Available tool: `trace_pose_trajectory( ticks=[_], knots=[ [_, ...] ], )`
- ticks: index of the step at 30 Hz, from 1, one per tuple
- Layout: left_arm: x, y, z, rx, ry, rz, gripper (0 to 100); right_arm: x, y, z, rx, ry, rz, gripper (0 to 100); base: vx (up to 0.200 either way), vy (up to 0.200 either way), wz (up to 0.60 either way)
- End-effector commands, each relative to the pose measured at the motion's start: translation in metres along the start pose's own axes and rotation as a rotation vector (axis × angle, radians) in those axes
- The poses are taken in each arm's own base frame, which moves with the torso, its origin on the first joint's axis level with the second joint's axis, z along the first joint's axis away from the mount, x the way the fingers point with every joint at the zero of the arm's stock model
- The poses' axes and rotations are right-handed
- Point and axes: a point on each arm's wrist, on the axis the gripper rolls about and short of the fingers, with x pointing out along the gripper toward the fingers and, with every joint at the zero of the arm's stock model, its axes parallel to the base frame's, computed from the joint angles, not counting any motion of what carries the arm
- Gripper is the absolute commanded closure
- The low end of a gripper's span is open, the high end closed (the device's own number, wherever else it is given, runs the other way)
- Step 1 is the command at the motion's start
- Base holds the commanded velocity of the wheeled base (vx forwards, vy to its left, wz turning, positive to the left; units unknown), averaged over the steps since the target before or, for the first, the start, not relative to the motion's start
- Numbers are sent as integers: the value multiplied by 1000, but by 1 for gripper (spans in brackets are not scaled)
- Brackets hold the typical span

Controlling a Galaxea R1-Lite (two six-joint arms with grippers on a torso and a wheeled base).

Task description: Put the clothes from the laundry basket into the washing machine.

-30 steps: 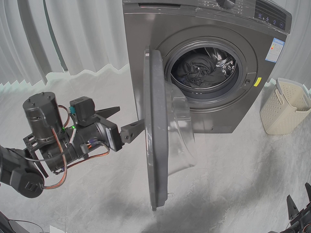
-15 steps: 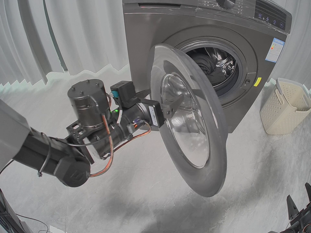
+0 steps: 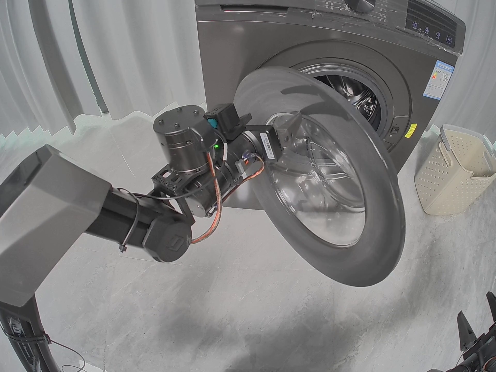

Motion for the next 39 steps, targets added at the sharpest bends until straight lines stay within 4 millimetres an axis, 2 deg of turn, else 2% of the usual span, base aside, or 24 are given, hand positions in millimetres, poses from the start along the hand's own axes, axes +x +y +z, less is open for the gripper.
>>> trace_pose_trajectory(
  ticks=[1, 7, 10, 12, 15, 16, 18, 19, 20, 23, 24, 25, 28, 31, 35, 37, 39],
  knots=[
    [19, 14, -10, -9, -23, 40, 0, 1, 0, -5, 0, 11, 1, 0, 0, 0, 0],
    [21, 17, -19, -19, -10, 63, 0, 1, 0, -5, 0, 11, 1, 0, 0, 0, 0],
    [7, 17, -16, -21, 22, 70, 0, 1, 0, -5, 0, 11, 2, 0, 0, 0, 0],
    [-19, 14, 1, -20, 48, 71, 0, 1, 0, -5, 0, 11, 2, 0, 0, 0, 0],
    [-57, 8, 15, -17, 90, 68, 0, 1, 0, -5, 0, 11, 2, 0, 0, 0, 0],
    [-57, 8, 15, -17, 90, 68, 0, 1, 0, -5, 0, 11, 2, 0, 0, 0, 0],
    [-107, 0, 29, -14, 132, 54, 0, 1, 0, -5, 0, 11, 1, 0, 0, 0, 0],
    [-111, -1, 30, -15, 136, 53, 0, 1, 0, -5, -1, 11, 1, 0, 0, 0, 0],
    [-135, -3, 35, -14, 152, 49, 0, 1, 0, -5, -1, 11, 2, 0, 0, 0, 0],
    [-176, -3, 43, 4, 165, 50, 0, 1, 0, -5, -1, 11, 2, 0, 0, 0, 0],
    [-178, -3, 43, 4, 163, 50, 0, 1, 0, -5, -1, 11, 2, 0, 0, 0, 0],
    [-203, -2, 49, 7, 157, 50, 0, 1, 0, -5, -1, 11, 1, 0, 0, 0, 0],
    [-245, 0, 60, 15, 124, 58, 0, 1, 0, -5, -1, 11, 2, 0, 0, 0, 0],
    [-281, 4, 61, 55, 110, 76, 0, 1, 0, -5, -1, 11, 2, 0, 0, 0, 0],
    [-325, 13, 48, 133, 152, 126, 0, 1, 0, -5, -1, 11, 1, 0, 0, 0, 0],
    [-344, 17, 41, 170, 165, 155, 0, 1, 0, -5, 0, 11, 1, 0, 0, 0, 0],
    [-357, 19, 43, 187, 159, 193, 0, 1, 0, -5, 0, 11, -1, 0, 0, 0, 0]
  ],
)
